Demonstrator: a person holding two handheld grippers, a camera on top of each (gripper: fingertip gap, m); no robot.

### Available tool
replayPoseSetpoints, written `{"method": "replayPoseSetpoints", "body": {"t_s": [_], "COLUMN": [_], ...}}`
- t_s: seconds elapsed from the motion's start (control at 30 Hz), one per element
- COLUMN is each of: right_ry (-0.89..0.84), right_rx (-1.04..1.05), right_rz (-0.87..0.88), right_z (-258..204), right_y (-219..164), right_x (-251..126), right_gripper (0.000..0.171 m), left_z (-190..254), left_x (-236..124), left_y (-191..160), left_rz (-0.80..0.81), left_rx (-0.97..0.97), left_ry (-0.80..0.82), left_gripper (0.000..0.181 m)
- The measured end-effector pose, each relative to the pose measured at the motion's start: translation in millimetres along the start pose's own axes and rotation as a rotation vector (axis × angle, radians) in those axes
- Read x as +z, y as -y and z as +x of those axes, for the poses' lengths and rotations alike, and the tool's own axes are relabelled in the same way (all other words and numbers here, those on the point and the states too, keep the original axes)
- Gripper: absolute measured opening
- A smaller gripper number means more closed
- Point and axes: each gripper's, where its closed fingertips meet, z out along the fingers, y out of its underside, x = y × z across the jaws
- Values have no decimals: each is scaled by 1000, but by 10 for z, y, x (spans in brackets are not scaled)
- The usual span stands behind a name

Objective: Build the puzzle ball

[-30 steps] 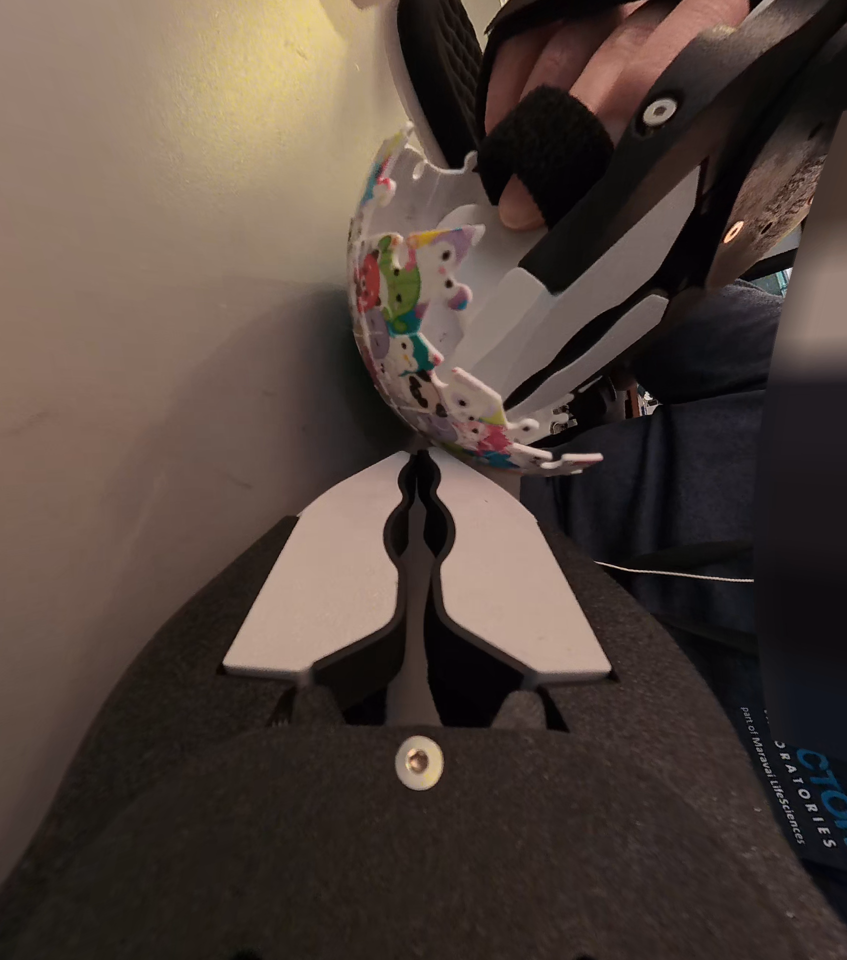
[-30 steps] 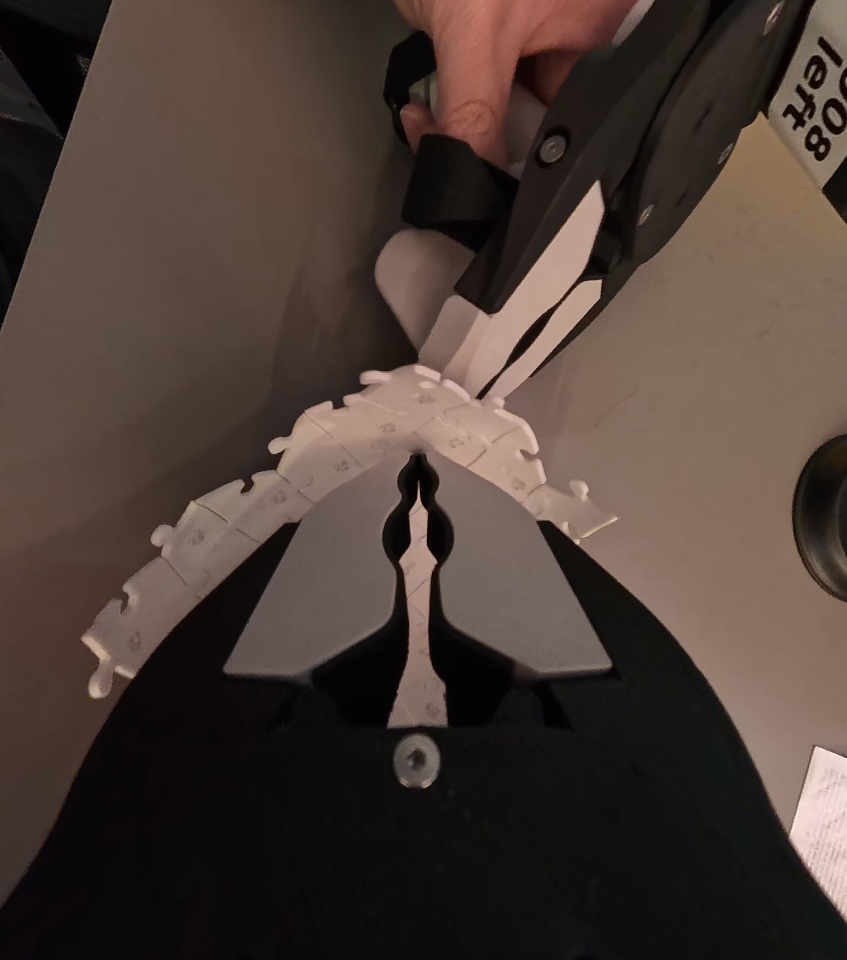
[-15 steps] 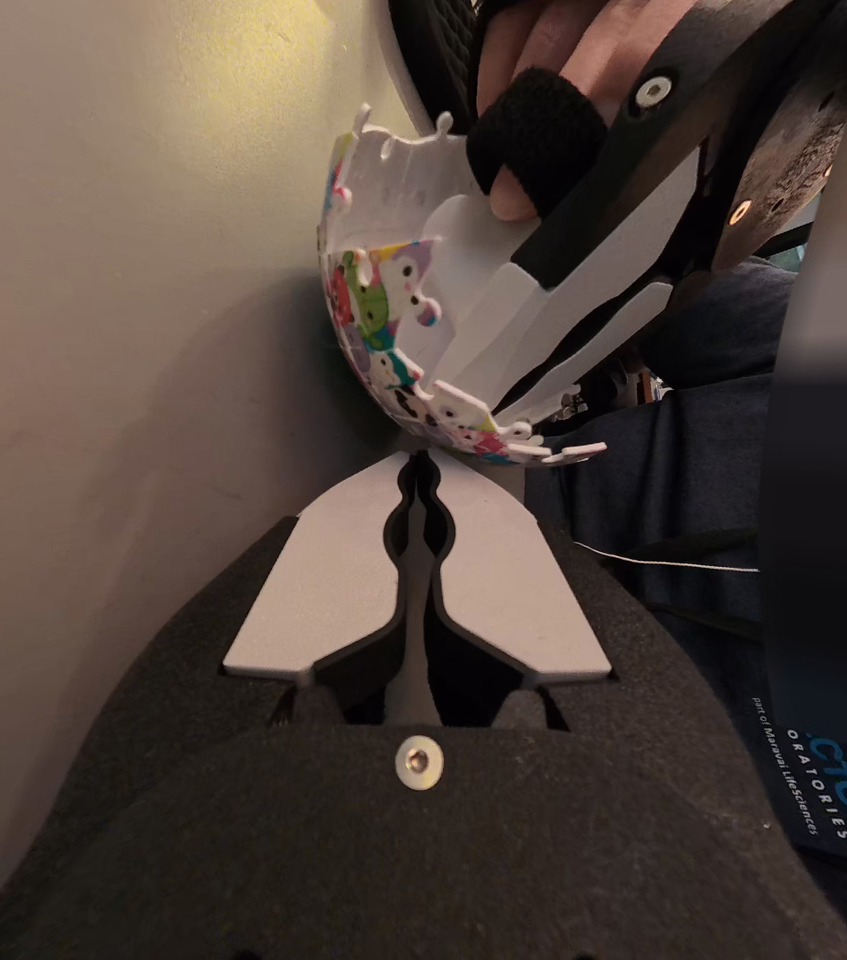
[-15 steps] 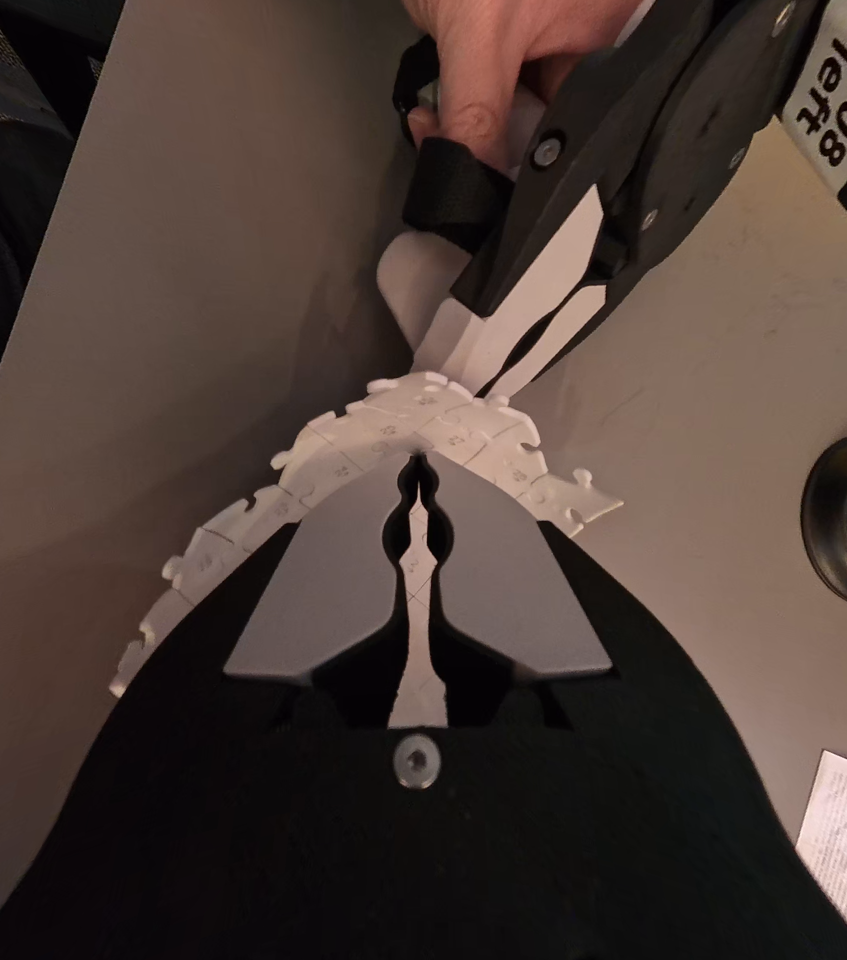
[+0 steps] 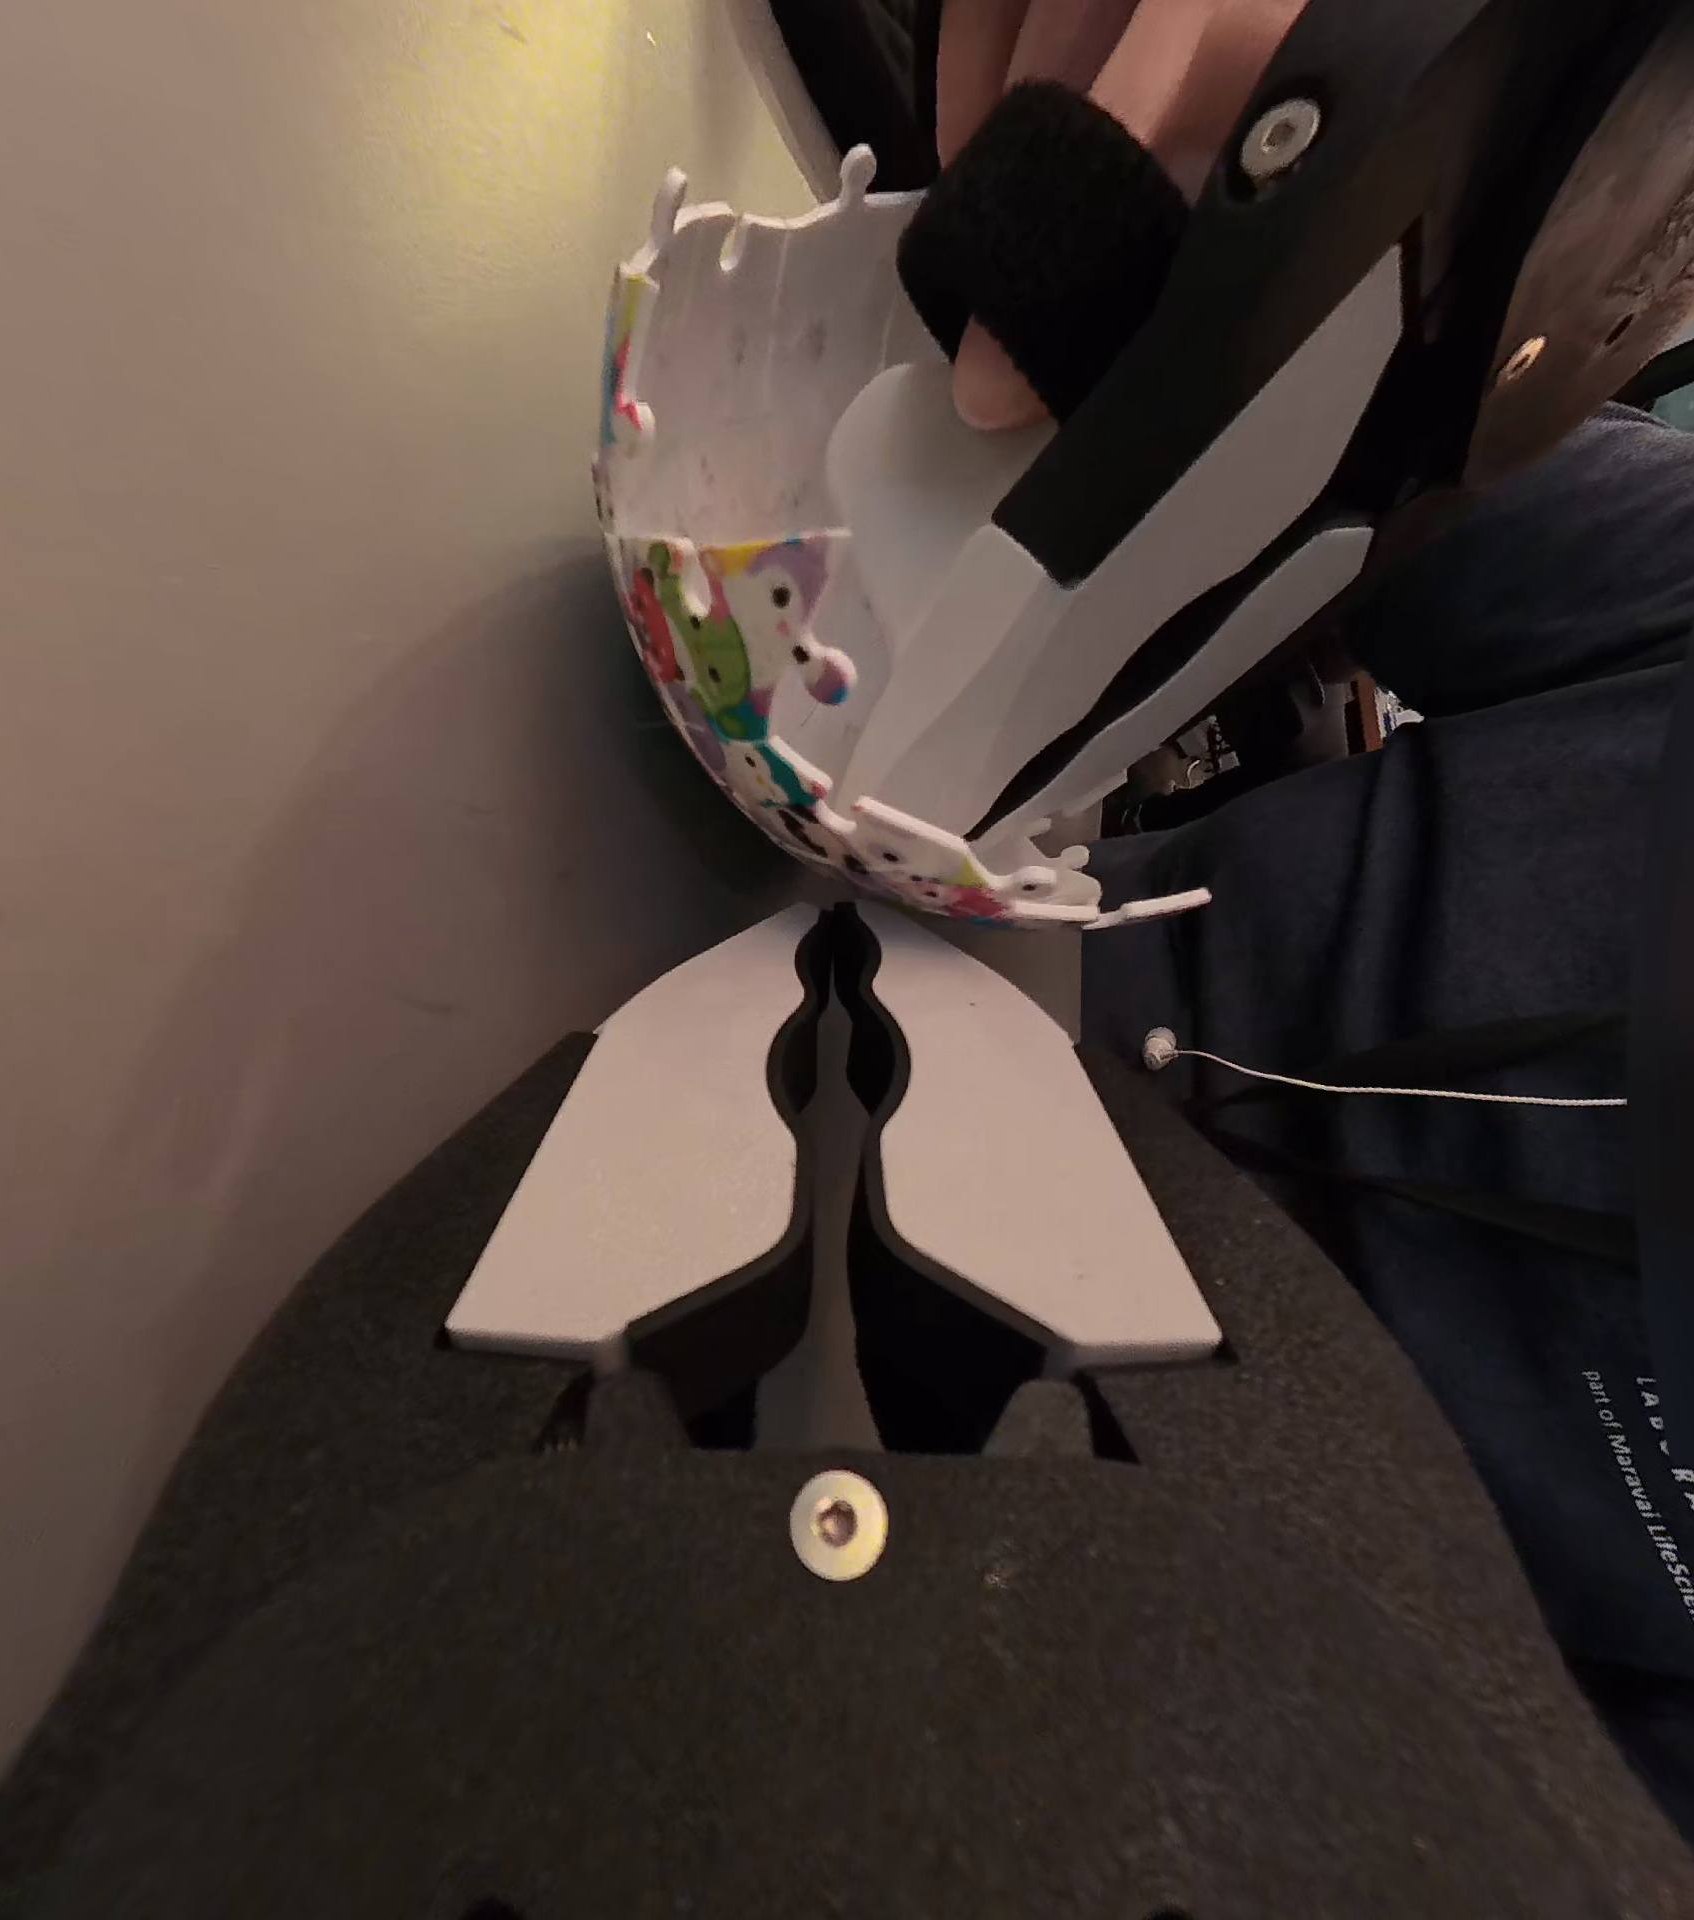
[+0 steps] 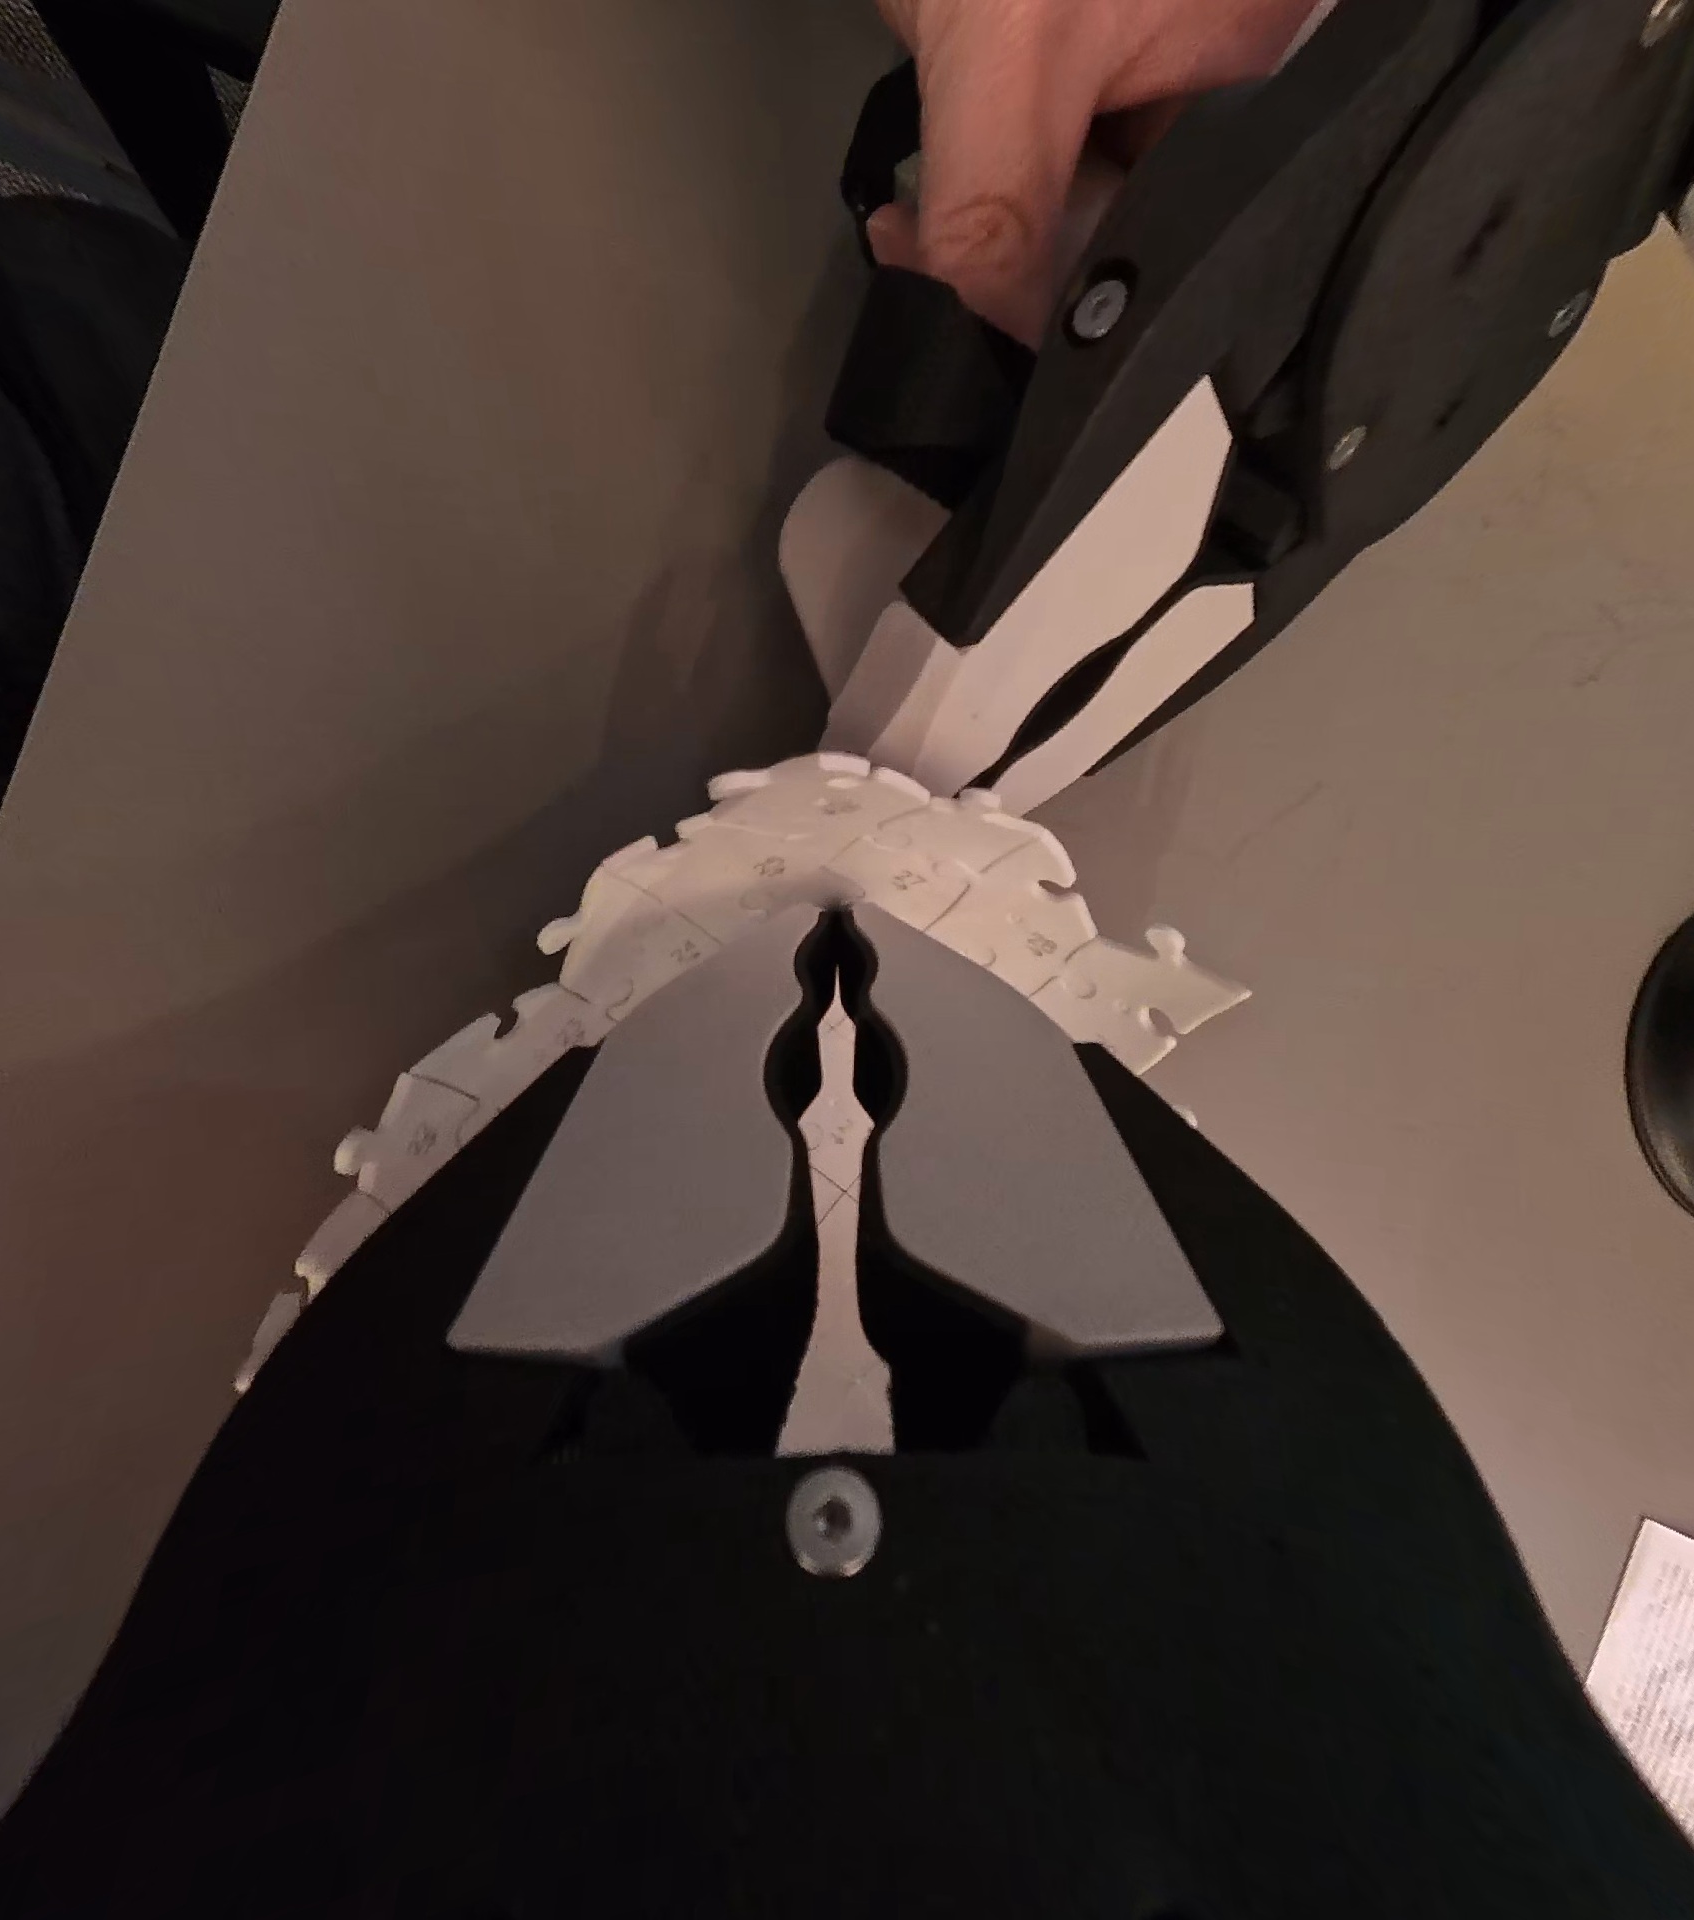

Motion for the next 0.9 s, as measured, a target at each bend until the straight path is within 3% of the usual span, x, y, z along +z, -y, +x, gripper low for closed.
{"method": "replayPoseSetpoints", "body": {"t_s": [0.37, 0.53, 0.9], "right_ry": [13, -8, -109], "right_rx": [-4, 26, 182], "right_rz": [-17, 34, 109], "right_z": [-10, 35, 262], "right_y": [6, 22, -128], "right_x": [7, -22, -412], "right_gripper": [1, 1, 1], "left_z": [9, -17, -8], "left_x": [3, -72, -432], "left_y": [-16, 30, 95], "left_rz": [-9, 60, 226], "left_rx": [1, -74, -56], "left_ry": [-7, -58, 22], "left_gripper": [0, 0, 0]}}
